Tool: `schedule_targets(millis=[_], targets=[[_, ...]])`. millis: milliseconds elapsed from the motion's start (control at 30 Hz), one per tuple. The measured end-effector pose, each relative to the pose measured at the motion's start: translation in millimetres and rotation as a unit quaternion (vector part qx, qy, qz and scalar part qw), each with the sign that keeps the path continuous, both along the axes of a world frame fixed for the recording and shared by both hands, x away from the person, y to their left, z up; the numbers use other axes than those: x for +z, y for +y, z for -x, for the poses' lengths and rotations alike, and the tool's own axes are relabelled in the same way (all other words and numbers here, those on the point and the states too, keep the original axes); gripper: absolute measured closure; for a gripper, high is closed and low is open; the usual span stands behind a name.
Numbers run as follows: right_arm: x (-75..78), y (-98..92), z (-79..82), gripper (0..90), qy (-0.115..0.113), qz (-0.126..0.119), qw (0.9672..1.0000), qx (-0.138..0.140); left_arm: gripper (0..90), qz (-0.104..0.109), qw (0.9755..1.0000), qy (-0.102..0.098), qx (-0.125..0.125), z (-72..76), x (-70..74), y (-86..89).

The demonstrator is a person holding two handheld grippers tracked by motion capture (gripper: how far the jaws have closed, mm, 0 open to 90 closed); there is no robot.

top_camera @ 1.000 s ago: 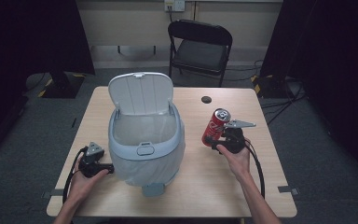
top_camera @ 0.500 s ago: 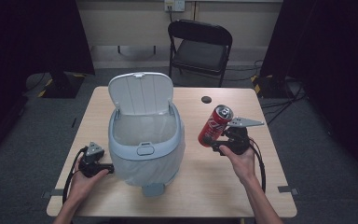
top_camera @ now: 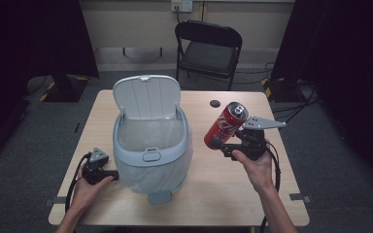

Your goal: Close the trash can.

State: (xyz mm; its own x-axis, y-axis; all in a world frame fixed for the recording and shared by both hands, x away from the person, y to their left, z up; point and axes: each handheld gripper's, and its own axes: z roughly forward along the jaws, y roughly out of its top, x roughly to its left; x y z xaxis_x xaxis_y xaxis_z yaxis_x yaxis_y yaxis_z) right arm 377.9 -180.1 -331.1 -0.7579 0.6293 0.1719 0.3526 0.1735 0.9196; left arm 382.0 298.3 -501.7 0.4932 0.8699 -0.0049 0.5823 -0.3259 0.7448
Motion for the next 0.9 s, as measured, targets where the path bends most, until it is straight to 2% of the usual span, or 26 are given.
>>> schedule_targets(millis=[367, 600, 633, 733, 900], targets=[[40.1, 1.2, 4.8, 34.4, -0.037, -0.024, 0.9989, 0.016, 19.7, 0.000, 1.0000, 0.000, 0.002, 0.0, -0.1, -0.3], [73.0, 8.9, 6.3, 34.5, -0.067, -0.042, 0.9963, 0.034, 19.7, 0.000, 1.0000, 0.000, 0.001, 0.0, -0.1, -0.3], [73.0, 8.9, 6.3, 34.5, -0.067, -0.042, 0.9963, 0.034, 19.7, 0.000, 1.0000, 0.000, 0.001, 0.0, -0.1, -0.3], [86.5, 20.7, 7.8, 34.7, -0.082, -0.052, 0.9939, 0.054, 19.7, 0.000, 1.0000, 0.000, 0.001, 0.0, -0.1, -0.3], [102.3, 34.8, 8.9, 34.7, -0.098, -0.086, 0.9876, 0.088, 19.7, 0.000, 1.0000, -0.001, 0.001, -0.1, -0.1, -0.2]])
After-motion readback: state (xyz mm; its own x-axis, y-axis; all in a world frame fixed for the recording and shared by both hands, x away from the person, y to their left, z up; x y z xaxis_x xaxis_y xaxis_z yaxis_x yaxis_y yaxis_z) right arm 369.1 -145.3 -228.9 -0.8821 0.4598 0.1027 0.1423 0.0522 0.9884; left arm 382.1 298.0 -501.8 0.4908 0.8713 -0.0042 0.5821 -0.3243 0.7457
